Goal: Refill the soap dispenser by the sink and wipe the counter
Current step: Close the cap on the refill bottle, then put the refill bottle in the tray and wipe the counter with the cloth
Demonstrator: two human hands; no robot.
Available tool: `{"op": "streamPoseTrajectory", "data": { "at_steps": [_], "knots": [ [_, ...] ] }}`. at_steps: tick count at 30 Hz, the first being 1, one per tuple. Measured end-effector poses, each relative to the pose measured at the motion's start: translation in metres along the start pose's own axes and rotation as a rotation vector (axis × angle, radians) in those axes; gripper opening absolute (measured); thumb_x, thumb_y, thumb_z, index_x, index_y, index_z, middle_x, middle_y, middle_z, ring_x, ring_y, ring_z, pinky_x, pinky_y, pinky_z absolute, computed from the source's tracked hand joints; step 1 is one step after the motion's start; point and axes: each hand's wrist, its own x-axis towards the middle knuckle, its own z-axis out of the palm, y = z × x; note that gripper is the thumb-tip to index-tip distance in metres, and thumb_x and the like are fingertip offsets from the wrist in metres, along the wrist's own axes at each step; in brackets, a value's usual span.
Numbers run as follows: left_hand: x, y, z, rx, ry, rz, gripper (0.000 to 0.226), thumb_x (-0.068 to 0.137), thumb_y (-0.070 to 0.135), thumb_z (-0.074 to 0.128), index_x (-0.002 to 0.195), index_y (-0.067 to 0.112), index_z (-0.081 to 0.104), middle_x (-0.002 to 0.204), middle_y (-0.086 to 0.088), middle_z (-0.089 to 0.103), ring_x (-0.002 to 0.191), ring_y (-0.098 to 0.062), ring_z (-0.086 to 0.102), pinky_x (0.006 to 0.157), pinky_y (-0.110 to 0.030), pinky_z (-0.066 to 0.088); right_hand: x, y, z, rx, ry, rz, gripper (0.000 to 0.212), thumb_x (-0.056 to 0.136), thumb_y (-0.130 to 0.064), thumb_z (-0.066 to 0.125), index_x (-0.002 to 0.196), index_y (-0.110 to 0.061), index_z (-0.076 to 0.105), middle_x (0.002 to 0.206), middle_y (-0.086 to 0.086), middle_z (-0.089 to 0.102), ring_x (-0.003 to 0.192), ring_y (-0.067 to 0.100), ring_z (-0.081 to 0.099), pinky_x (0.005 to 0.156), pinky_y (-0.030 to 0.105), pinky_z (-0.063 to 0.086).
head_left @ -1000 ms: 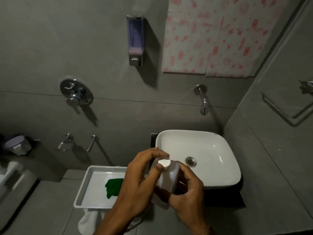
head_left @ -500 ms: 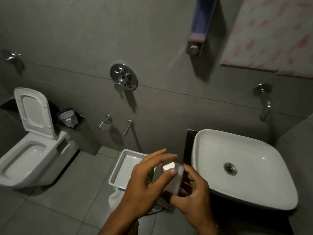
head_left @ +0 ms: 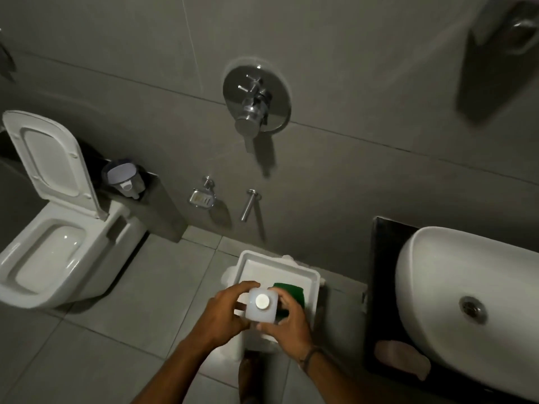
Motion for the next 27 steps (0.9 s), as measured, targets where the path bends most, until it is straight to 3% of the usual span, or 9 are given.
{"op": "streamPoseTrajectory", "data": {
  "at_steps": [4,7,9,11,12,15,20,24,27],
  "knots": [
    [0.046,-0.045,0.000,0.062,0.014,-0.024,0.059,0.085,0.018,0.088,0.138,0.024,0.063,0.133,0.003,0.071,0.118,-0.021,0.071,0.102,-0.041,0.060,0.051,0.035,0.036,-0.125,0.040,0.093,0.065,0.074,-0.018,0.089,0.115,-0.054,0.054,0.117,-0.028,0.061,0.108,0.003,0.062,0.097,0.023,0.054],
    [0.071,-0.071,0.005,0.123,0.025,-0.027,0.050,0.090,0.032,0.082,0.136,0.028,0.063,0.130,0.008,0.072,0.117,-0.016,0.071,0.105,-0.034,0.057,0.078,0.051,0.050,-0.243,0.009,0.163,0.066,0.077,-0.021,0.084,0.130,-0.045,0.053,0.116,-0.019,0.063,0.105,0.010,0.063,0.097,0.032,0.055],
    [0.084,-0.087,0.007,0.129,0.026,-0.042,0.049,0.091,0.035,0.081,0.136,0.030,0.062,0.129,0.009,0.072,0.117,-0.015,0.071,0.104,-0.031,0.056,0.091,0.062,0.060,-0.262,0.013,0.182,0.066,0.078,-0.020,0.085,0.133,-0.038,0.055,0.122,-0.018,0.064,0.112,0.004,0.061,0.097,0.016,0.052],
    [0.091,-0.097,0.008,0.130,0.020,-0.053,0.050,0.092,0.035,0.081,0.138,0.030,0.061,0.130,0.008,0.072,0.118,-0.014,0.071,0.106,-0.032,0.056,0.099,0.071,0.070,-0.250,0.035,0.212,0.063,0.078,-0.014,0.087,0.126,-0.042,0.057,0.119,-0.030,0.058,0.107,-0.015,0.056,0.081,-0.008,0.040],
    [0.095,-0.103,0.009,0.142,0.015,-0.054,0.051,0.091,0.034,0.082,0.138,0.028,0.061,0.131,0.007,0.073,0.118,-0.015,0.071,0.107,-0.034,0.056,0.102,0.075,0.074,-0.217,0.042,0.239,0.062,0.079,-0.010,0.086,0.121,-0.045,0.057,0.116,-0.032,0.058,0.103,-0.021,0.055,0.077,-0.011,0.037],
    [0.101,-0.112,0.010,0.187,0.018,-0.049,0.056,0.087,0.028,0.086,0.138,0.021,0.063,0.131,0.002,0.073,0.119,-0.020,0.071,0.107,-0.038,0.057,0.106,0.082,0.081,-0.200,0.074,0.270,0.068,0.078,-0.007,0.086,0.130,-0.040,0.057,0.118,-0.026,0.060,0.108,-0.010,0.056,0.084,0.000,0.044],
    [0.105,-0.114,0.011,0.204,0.005,-0.067,0.062,0.086,0.029,0.087,0.141,0.020,0.061,0.134,0.001,0.072,0.122,-0.021,0.070,0.108,-0.041,0.056,0.108,0.086,0.083,-0.154,0.099,0.263,0.073,0.074,-0.007,0.088,0.130,-0.041,0.057,0.114,-0.025,0.063,0.111,-0.002,0.060,0.075,-0.003,0.047],
    [0.104,-0.113,0.014,0.217,0.011,-0.061,0.067,0.085,0.031,0.088,0.144,0.024,0.058,0.135,0.004,0.070,0.123,-0.020,0.069,0.107,-0.042,0.057,0.107,0.085,0.078,-0.147,0.083,0.282,0.079,0.073,-0.003,0.089,0.133,-0.040,0.055,0.126,-0.016,0.064,0.120,0.009,0.062,0.093,0.020,0.056],
    [0.097,-0.111,0.020,0.122,0.070,-0.087,0.079,0.084,0.026,0.090,0.151,0.017,0.051,0.145,-0.003,0.062,0.132,-0.022,0.061,0.111,-0.045,0.054,0.106,0.087,0.068,-0.247,-0.006,0.303,0.076,0.080,-0.010,0.084,0.139,-0.043,0.049,0.132,-0.003,0.063,0.115,0.017,0.065,0.092,0.034,0.060]
  ]
}}
